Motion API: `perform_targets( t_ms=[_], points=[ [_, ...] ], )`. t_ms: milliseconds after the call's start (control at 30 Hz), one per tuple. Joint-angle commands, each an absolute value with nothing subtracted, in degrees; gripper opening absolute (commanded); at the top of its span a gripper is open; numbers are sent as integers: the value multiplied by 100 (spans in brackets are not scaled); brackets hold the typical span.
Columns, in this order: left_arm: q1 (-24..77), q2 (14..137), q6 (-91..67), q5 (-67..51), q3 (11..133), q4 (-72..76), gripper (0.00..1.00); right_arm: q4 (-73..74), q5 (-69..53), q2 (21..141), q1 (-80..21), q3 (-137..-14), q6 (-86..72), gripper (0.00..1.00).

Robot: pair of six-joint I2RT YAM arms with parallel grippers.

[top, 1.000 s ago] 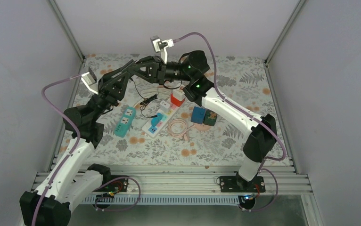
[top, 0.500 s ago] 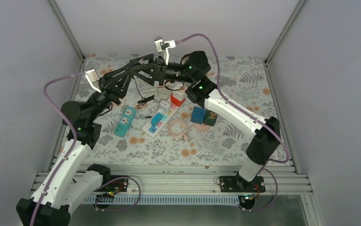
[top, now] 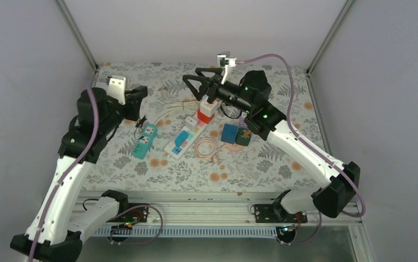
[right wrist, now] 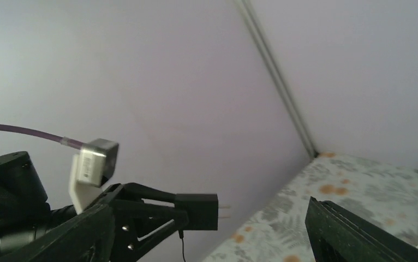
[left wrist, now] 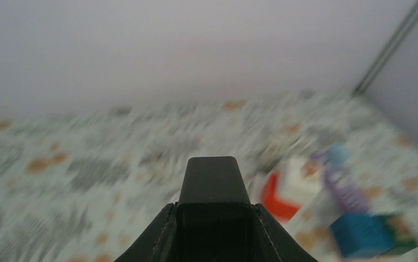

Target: Insert the plug

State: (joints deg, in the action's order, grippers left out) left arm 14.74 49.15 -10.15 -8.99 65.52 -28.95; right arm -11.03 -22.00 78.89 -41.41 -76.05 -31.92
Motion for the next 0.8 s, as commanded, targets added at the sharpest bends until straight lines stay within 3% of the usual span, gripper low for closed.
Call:
perform_targets(
  t_ms=[0,467,633,767],
  points=[
    [1465,5366,-242,392,6720,-4737,16,-404,-1253,7623,-4114,-7421,-2606,90],
    [1505,7439,327,9,7061,-5191,15,123,-66,6863,-4063,-6783,-2288,94],
    [1529,8071,43,804,7174,-5374,15,115,5,6751,-4045,-6649,-2234,94],
    [1521,8254,-124,310,6875,-5075,15,125,50,6750,-4034,-6603,-2215,94]
  ],
)
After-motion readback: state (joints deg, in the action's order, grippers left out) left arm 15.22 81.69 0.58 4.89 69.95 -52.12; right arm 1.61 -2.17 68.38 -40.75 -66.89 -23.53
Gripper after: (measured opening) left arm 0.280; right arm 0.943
